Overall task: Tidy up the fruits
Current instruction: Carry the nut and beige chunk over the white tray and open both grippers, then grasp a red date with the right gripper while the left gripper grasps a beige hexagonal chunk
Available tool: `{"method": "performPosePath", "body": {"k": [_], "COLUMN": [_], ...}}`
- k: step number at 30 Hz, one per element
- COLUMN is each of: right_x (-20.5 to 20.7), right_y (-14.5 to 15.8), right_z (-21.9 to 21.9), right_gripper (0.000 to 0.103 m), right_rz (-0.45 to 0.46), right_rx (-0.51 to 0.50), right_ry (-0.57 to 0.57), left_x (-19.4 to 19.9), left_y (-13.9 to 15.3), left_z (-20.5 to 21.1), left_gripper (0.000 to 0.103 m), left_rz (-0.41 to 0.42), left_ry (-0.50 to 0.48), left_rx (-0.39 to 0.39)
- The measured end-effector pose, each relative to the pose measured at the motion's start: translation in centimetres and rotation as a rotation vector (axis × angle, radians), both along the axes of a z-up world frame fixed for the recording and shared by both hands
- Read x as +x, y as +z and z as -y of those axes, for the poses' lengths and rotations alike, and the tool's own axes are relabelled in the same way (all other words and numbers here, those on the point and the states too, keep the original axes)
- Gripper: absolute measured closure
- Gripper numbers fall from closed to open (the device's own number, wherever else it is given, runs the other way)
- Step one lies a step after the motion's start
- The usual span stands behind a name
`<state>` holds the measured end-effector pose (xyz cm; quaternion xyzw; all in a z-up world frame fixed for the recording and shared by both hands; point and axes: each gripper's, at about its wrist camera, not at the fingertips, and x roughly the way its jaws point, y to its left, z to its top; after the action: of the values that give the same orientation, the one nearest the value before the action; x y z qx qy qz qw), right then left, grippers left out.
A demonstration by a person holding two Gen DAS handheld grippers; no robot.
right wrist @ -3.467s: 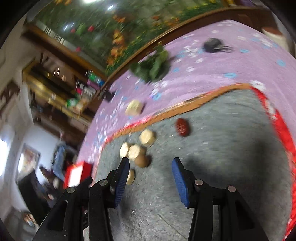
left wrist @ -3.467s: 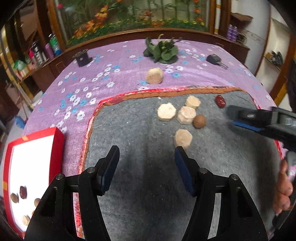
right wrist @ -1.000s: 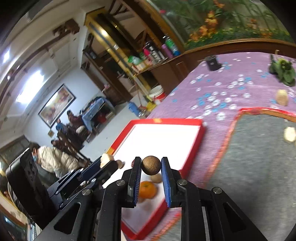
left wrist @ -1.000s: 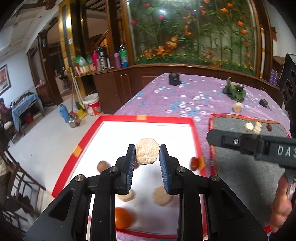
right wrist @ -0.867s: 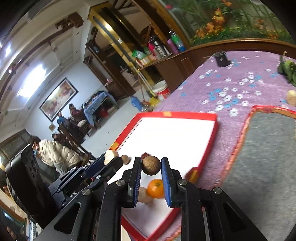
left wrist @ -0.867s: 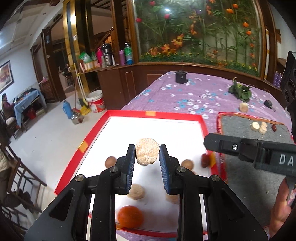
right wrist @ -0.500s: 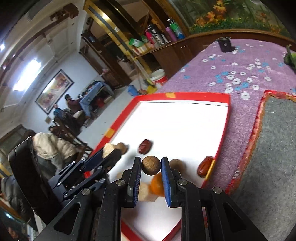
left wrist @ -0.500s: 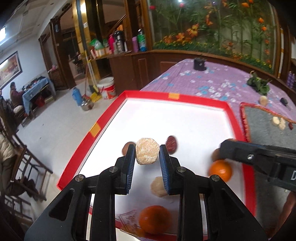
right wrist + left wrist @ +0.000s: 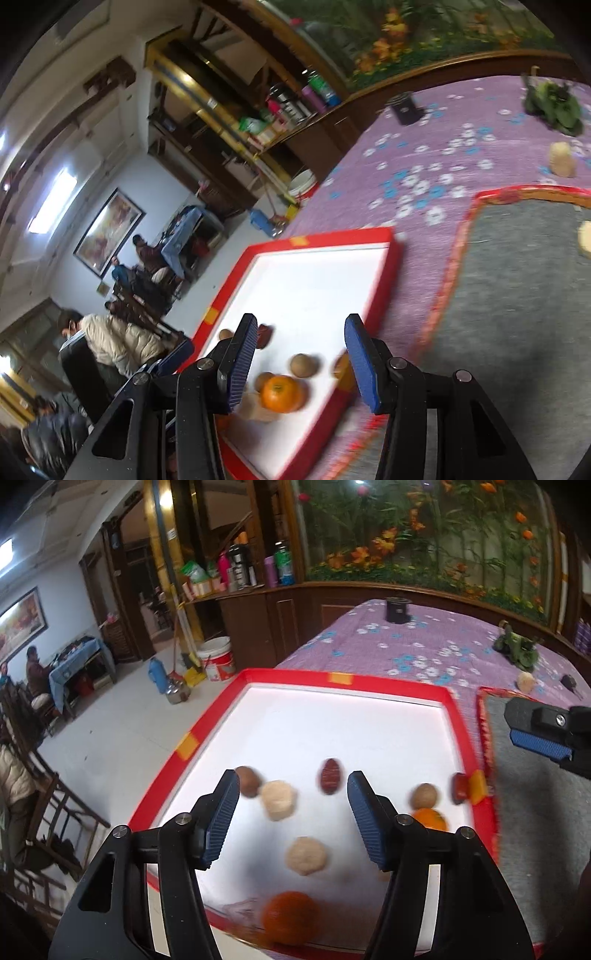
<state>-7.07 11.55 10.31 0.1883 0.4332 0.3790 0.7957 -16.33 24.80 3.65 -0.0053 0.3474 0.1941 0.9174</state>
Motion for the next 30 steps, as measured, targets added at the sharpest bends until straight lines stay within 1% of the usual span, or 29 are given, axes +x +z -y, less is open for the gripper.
{"method": "performPosePath", "body": {"k": [7, 10, 17, 19, 22, 25, 27, 28, 30], "right_x": [1.2, 1.8, 4.2, 4.7, 5.9, 7.7, 8.9, 9.3, 10.0], "right_y": [0.0, 0.0, -0.1, 0.0, -0.3, -0.9, -1.7, -2.1, -3.2], "right_z": [6.9, 11.4, 22.4, 25.1, 28.0, 28.7, 28.1, 27.9, 26.9], "right_gripper": [0.056, 0.056, 0.055, 0.055, 0.055, 0.071, 0.074, 0.079, 0.083], "right_rz": [-0.01, -0.023, -0.07, -0.076, -0.113, -0.162, -0.204, -0.216, -0.217], "right_rx": [-0.025, -0.032, -0.067, -0.06, -0.097, -0.196, -0.271, -0.294, -0.338], "right_ry": [-0.117, -0.194, -0.414, -0.479, -0.557, -0.553, -0.515, -0.501, -0.49], "left_x": [1.3, 1.5, 2.8, 3.1, 3.7, 4.7, 5.3, 5.8, 6.7], "left_y": [0.6, 0.7, 0.3, 0.5, 1.1, 1.9, 2.4, 2.6, 3.1], "left_z": [6.0, 8.2, 12.4, 13.6, 15.4, 16.9, 17.8, 18.3, 19.4], "left_gripper": [0.042, 0.042, 0.042, 0.042, 0.042, 0.042, 0.042, 0.042, 0.042], "left_rz": [-0.02, -0.025, -0.064, -0.073, -0.081, -0.088, -0.088, -0.085, -0.084], "left_ry": [-0.145, -0.197, -0.302, -0.34, -0.399, -0.452, -0.473, -0.484, -0.5], "left_rx": [0.05, 0.067, 0.069, 0.071, 0.067, 0.05, 0.047, 0.049, 0.053]}}
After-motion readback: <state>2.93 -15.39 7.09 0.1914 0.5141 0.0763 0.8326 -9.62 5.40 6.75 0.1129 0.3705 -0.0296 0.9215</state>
